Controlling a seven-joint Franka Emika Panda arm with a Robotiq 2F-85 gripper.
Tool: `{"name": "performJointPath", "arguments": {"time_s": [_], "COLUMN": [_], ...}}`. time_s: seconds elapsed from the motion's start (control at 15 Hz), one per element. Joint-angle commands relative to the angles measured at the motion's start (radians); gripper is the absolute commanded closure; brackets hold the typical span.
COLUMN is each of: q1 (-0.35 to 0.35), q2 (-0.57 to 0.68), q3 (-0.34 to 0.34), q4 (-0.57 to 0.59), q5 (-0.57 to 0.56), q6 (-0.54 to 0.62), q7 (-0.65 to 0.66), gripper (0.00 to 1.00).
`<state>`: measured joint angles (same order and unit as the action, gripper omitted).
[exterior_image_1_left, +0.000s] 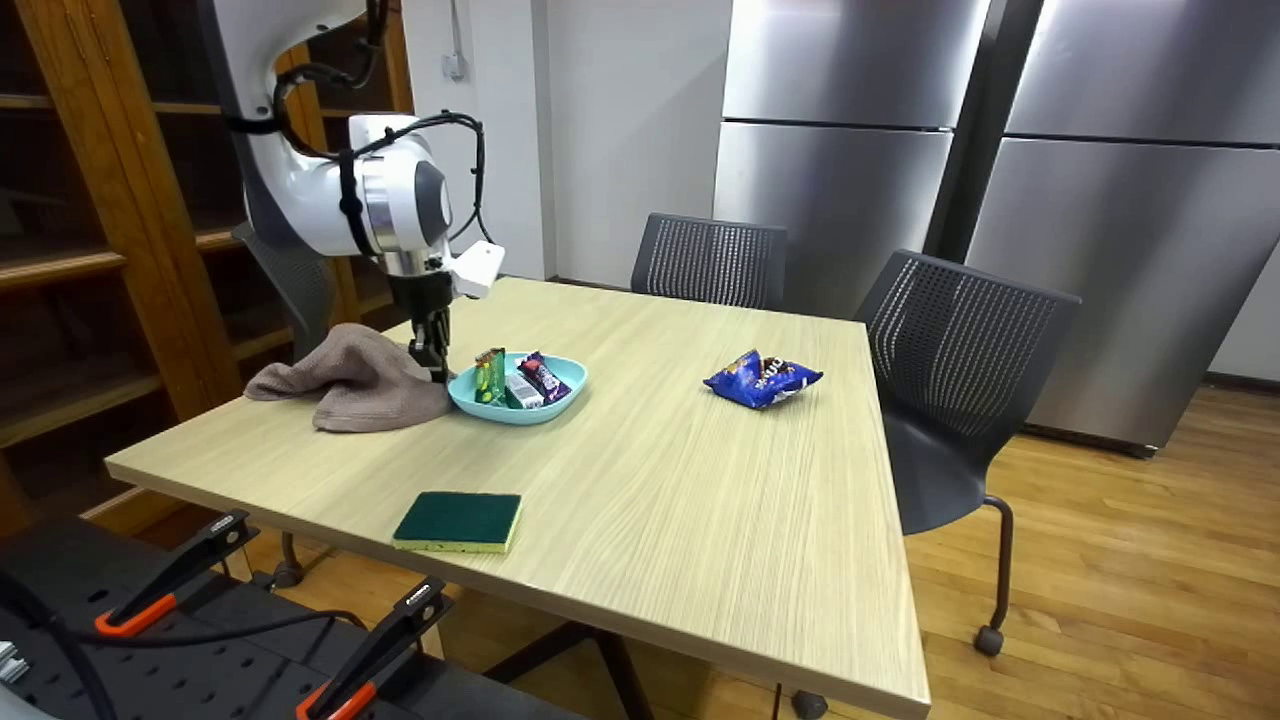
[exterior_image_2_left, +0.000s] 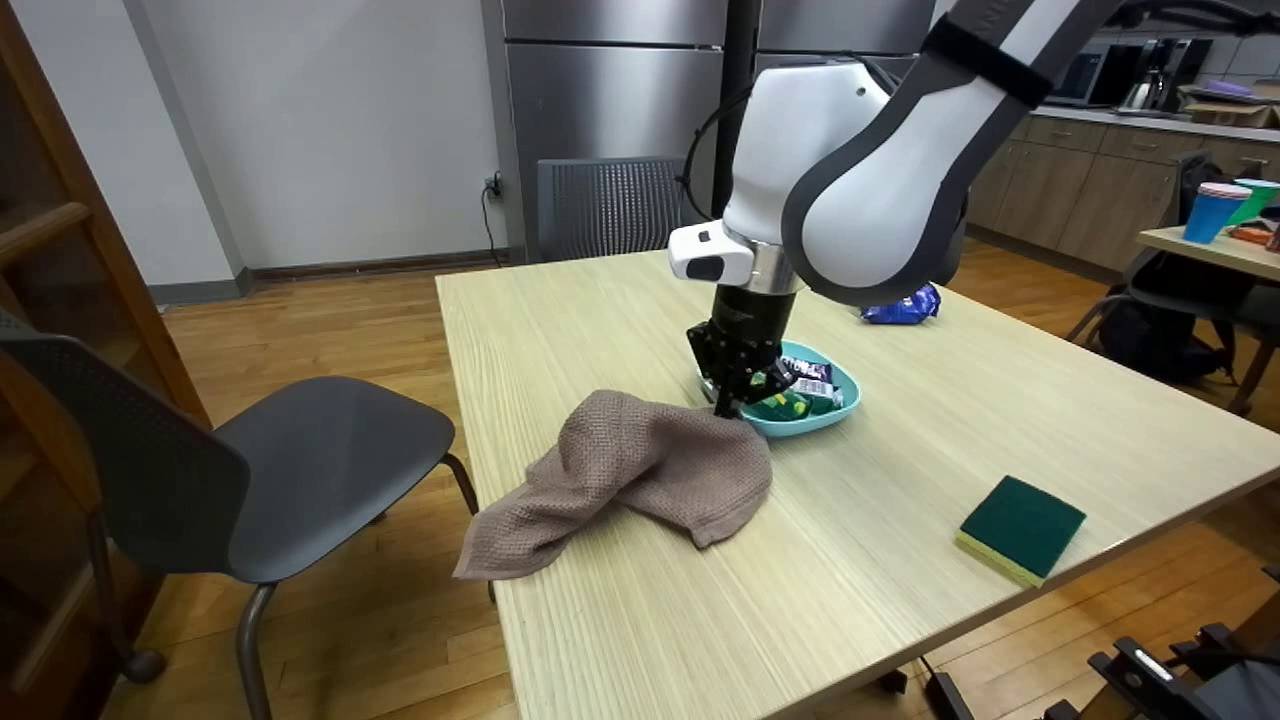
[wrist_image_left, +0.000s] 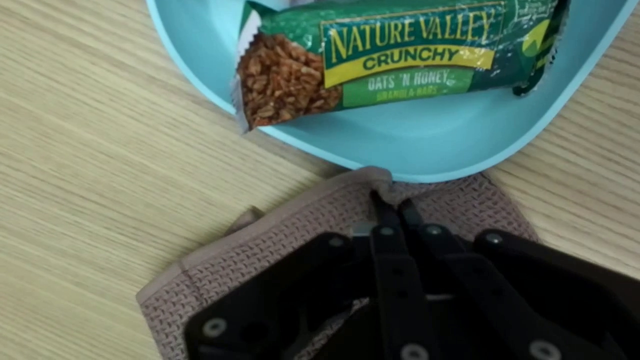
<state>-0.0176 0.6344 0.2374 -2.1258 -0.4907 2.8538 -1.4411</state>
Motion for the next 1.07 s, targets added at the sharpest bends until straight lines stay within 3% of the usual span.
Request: {"name": "performJointPath", "arguments": {"time_s": [0.0,0.4,0.53,1.0], "q1": [0.018,0.035,0.066,0.074], "q2": [-0.043,-0.122,-0.168,-0.293], "q3": [-0.005,0.001,-0.033,-0.076], "q4": [-0.021,-0.067,-0.087,-0.156], "q5": [0.025,0.031,0.028,0.031], "q6": [-0.012,-0.016,-0.041,-0.065], "q7": [-0.038,-0.02,0.028,0.061], "gripper": [1.0,0.99,0.99,0.99]}}
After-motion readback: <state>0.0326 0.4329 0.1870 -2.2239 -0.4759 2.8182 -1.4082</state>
